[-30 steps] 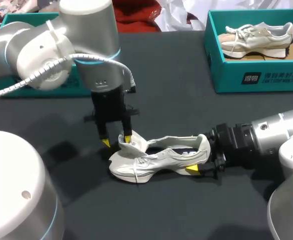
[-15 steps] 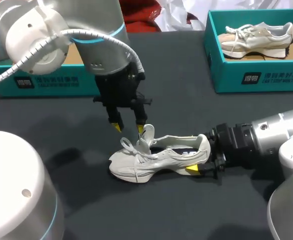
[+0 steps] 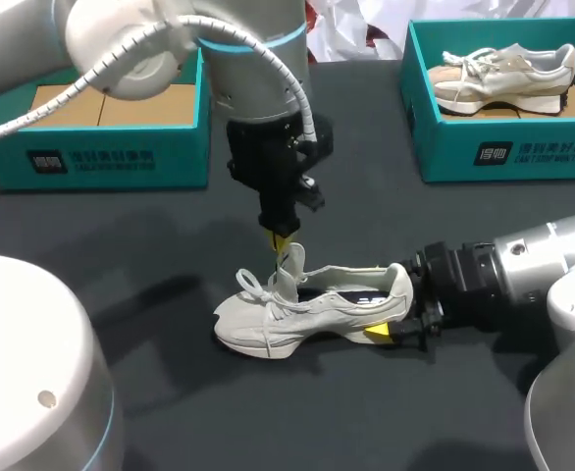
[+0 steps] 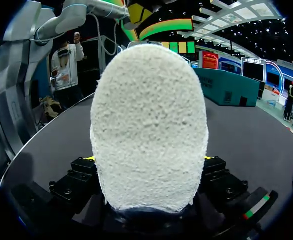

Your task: Take the shoe out of the shoebox, open the shoe tongue, remove and reinsert the insole, then place the shoe into the shoebox

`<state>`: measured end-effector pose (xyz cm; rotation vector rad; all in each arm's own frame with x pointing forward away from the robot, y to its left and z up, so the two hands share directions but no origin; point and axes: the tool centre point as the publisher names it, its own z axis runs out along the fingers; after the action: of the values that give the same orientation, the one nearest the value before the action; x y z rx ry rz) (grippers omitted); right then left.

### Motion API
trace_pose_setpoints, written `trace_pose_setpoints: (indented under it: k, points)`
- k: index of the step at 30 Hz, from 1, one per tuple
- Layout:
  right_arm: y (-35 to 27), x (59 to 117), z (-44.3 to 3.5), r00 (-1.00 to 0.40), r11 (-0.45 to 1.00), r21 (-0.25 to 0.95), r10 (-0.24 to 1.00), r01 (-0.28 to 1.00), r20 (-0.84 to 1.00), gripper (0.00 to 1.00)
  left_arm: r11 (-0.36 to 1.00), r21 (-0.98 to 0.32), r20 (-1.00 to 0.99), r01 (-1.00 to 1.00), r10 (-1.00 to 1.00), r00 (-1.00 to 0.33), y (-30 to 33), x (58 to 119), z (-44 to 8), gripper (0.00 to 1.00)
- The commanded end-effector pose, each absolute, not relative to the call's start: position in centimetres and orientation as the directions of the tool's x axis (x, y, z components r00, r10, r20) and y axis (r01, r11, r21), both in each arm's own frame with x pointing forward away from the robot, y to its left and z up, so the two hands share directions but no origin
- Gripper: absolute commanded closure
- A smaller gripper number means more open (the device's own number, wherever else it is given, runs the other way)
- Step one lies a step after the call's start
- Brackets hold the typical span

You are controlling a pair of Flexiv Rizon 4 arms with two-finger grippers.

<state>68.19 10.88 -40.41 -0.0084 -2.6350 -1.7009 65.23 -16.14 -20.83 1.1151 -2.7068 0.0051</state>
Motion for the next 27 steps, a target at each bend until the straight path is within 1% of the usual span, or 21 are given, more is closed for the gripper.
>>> trace_pose_setpoints:
  k: [1, 3, 5, 6, 7, 8, 11, 13, 14, 23, 25, 27]
  points:
    - [11.1, 68.2, -40.5, -1.000, 0.415, 0.910, 0.004, 0.008, 0.007, 1.00, 0.845, 0.130, 0.208, -0.519, -0.536, -0.818, -16.8, 65.8, -20.8, 1.00]
    - [11.1, 68.2, -40.5, -1.000, 0.415, 0.910, 0.004, 0.008, 0.007, 1.00, 0.845, 0.130, 0.208, -0.519, -0.536, -0.818, -16.8, 65.8, -20.8, 1.00]
    - [11.1, 68.2, -40.5, -1.000, 0.415, 0.910, 0.004, 0.008, 0.007, 1.00, 0.892, 0.101, 0.205, -0.440, -0.452, -0.868, -17.0, 65.6, -21.3, 1.00]
    - [11.1, 68.2, -40.5, -1.000, 0.415, 0.910, 0.004, 0.008, 0.007, 1.00, 0.917, 0.073, 0.202, -0.391, -0.398, -0.895, -17.2, 65.5, -21.4, 1.00]
    - [11.1, 68.2, -40.5, -1.000, 0.415, 0.910, 0.004, 0.008, 0.007, 1.00, 0.956, 0.032, 0.212, -0.292, -0.292, -0.933, -17.3, 65.3, -21.5, 1.00]
    - [11.1, 68.2, -40.5, -1.000, 0.415, 0.910, 0.004, 0.008, 0.007, 1.00, 0.972, -0.014, 0.217, -0.236, -0.228, -0.949, -17.3, 65.2, -21.5, 1.00]
    - [11.1, 68.2, -40.5, -1.000, 0.415, 0.910, 0.004, 0.008, 0.007, 1.00, 0.989, -0.107, 0.215, -0.099, -0.074, -0.974, -17.8, 65.1, -21.8, 1.00]
    - [11.1, 68.2, -40.5, -1.000, 0.415, 0.910, 0.004, 0.008, 0.007, 1.00, 0.990, -0.139, 0.188, 0.012, 0.039, -0.981, -18.5, 65.2, -22.4, 1.00]
    - [11.1, 68.2, -40.5, -1.000, 0.415, 0.910, 0.004, 0.008, 0.007, 1.00, 0.992, -0.119, 0.163, 0.039, 0.058, -0.985, -18.8, 65.5, -22.6, 1.00]
    - [11.1, 68.2, -40.5, -1.000, 0.415, 0.910, 0.004, 0.008, 0.007, 1.00, 0.992, -0.119, 0.163, 0.039, 0.058, -0.985, -18.8, 65.5, -22.6, 1.00]
    - [11.1, 68.2, -40.5, -1.000, 0.415, 0.910, 0.004, 0.008, 0.007, 1.00, 0.993, -0.102, 0.113, 0.064, 0.075, -0.991, -19.7, 64.8, -23.5, 1.00]
    - [11.1, 68.2, -40.5, -1.000, 0.415, 0.910, 0.004, 0.008, 0.007, 1.00, 0.986, -0.128, 0.141, 0.108, 0.126, -0.982, -20.8, 64.9, -24.5, 1.00]
